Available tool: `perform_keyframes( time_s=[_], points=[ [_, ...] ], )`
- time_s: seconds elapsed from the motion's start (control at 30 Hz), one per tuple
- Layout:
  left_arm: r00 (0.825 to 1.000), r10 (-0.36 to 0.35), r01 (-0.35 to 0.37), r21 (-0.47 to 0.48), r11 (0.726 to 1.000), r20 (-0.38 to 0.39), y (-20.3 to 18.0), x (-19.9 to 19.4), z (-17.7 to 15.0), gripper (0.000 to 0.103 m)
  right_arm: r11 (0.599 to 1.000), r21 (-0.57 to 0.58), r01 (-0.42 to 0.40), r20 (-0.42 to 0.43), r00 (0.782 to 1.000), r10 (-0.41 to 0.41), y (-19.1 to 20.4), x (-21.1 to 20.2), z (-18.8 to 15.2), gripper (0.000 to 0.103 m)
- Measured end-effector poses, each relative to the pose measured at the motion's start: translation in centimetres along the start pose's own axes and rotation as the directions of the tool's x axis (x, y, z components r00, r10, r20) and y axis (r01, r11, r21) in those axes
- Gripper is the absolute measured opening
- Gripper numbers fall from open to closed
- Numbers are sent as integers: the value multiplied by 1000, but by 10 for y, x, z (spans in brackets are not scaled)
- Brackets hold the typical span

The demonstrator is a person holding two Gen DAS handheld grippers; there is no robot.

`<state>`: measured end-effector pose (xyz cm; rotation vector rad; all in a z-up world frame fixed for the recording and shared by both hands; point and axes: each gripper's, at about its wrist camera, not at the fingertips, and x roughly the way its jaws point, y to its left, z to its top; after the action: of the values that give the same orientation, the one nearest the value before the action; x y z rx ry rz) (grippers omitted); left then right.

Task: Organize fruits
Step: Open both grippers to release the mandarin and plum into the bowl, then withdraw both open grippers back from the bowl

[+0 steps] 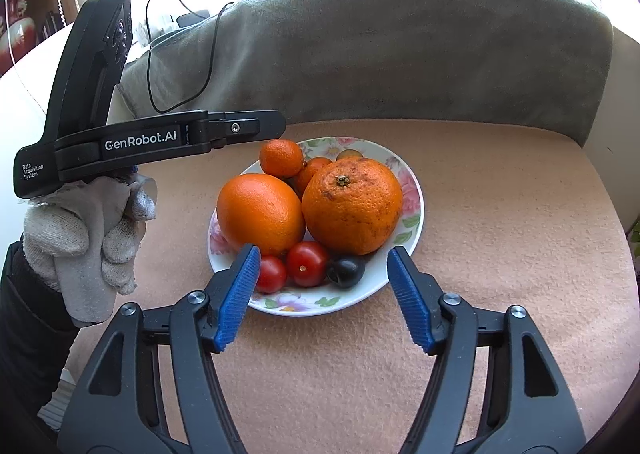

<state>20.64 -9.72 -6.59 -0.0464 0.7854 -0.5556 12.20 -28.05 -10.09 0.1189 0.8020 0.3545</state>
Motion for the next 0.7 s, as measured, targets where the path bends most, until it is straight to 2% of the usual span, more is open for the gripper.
perform_keyframes(
  time_s=[0.07, 0.13, 0.3, 0.57, 0.7],
  points=[
    [1000, 7, -7, 1, 1000, 0, -1, -1, 0, 71, 1000, 1, 10, 0, 1000, -10, 1, -2, 0, 75],
    [1000, 13, -13, 1, 1000, 4, -2, -3, 0, 73, 1000, 3, 27, 1, 1000, -27, 3, -5, 0, 84],
    [999, 36, -36, 6, 999, 5, -3, -8, -1, 78, 997, 2, 74, 7, 997, -74, 9, -12, 2, 88],
    [997, 71, -71, 7, 997, 6, -2, -19, -4, 78, 989, -8, 151, 22, 988, -150, 18, -21, 5, 91],
    [996, 84, -84, -1, 996, 4, 0, -22, -5, 78, 987, -2, 159, 40, 986, -159, 19, -28, 6, 97]
  ],
)
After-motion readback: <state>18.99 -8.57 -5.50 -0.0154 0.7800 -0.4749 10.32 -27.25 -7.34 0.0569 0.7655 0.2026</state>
